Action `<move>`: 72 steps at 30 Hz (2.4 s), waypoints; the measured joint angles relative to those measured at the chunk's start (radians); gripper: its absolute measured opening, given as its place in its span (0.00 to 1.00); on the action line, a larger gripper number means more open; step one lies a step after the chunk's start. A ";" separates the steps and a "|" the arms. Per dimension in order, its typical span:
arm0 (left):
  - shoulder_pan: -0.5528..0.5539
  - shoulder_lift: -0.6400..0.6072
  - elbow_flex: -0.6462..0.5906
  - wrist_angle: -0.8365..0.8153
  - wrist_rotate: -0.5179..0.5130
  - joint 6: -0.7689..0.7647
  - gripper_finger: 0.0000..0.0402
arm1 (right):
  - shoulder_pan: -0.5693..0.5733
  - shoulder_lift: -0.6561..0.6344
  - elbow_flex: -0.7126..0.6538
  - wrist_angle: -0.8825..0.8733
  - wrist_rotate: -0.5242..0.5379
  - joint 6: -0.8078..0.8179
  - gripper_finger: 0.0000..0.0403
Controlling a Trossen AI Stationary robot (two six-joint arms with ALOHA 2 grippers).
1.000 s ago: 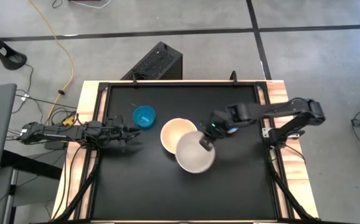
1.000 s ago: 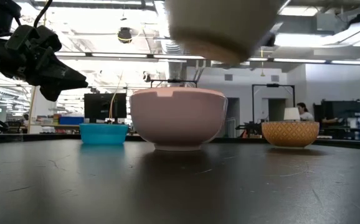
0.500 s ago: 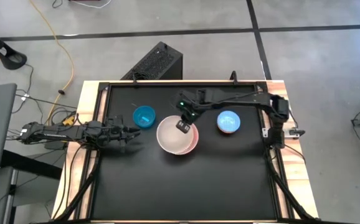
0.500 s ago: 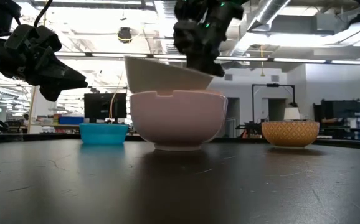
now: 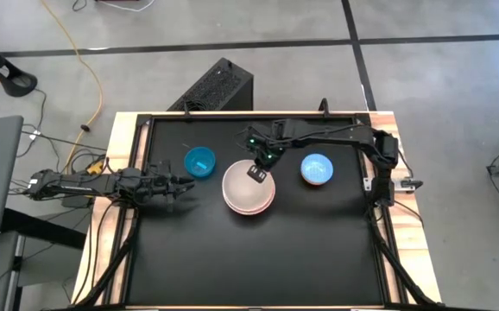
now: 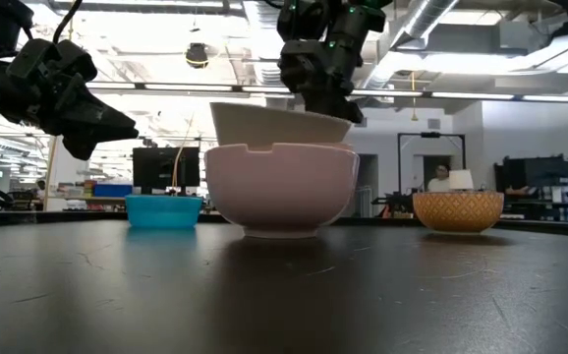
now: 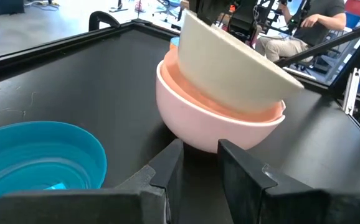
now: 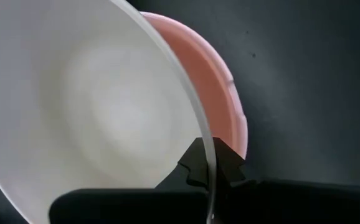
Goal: Nest bowls inside each other
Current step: Stack the gray bowl on top of the pink bowl
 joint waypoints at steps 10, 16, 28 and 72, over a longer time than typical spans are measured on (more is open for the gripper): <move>0.000 0.000 0.000 0.000 0.000 -0.001 0.22 | 0.002 0.002 0.000 -0.023 0.061 0.000 0.02; 0.000 0.000 0.000 0.000 0.001 -0.002 0.22 | 0.014 0.002 -0.020 -0.042 0.076 0.026 0.02; 0.000 0.000 0.000 0.000 0.001 -0.003 0.22 | 0.018 0.001 -0.020 -0.030 0.099 0.027 0.02; 0.000 0.000 0.000 0.000 0.001 -0.008 0.22 | 0.069 0.001 0.077 -0.116 0.095 -0.104 0.29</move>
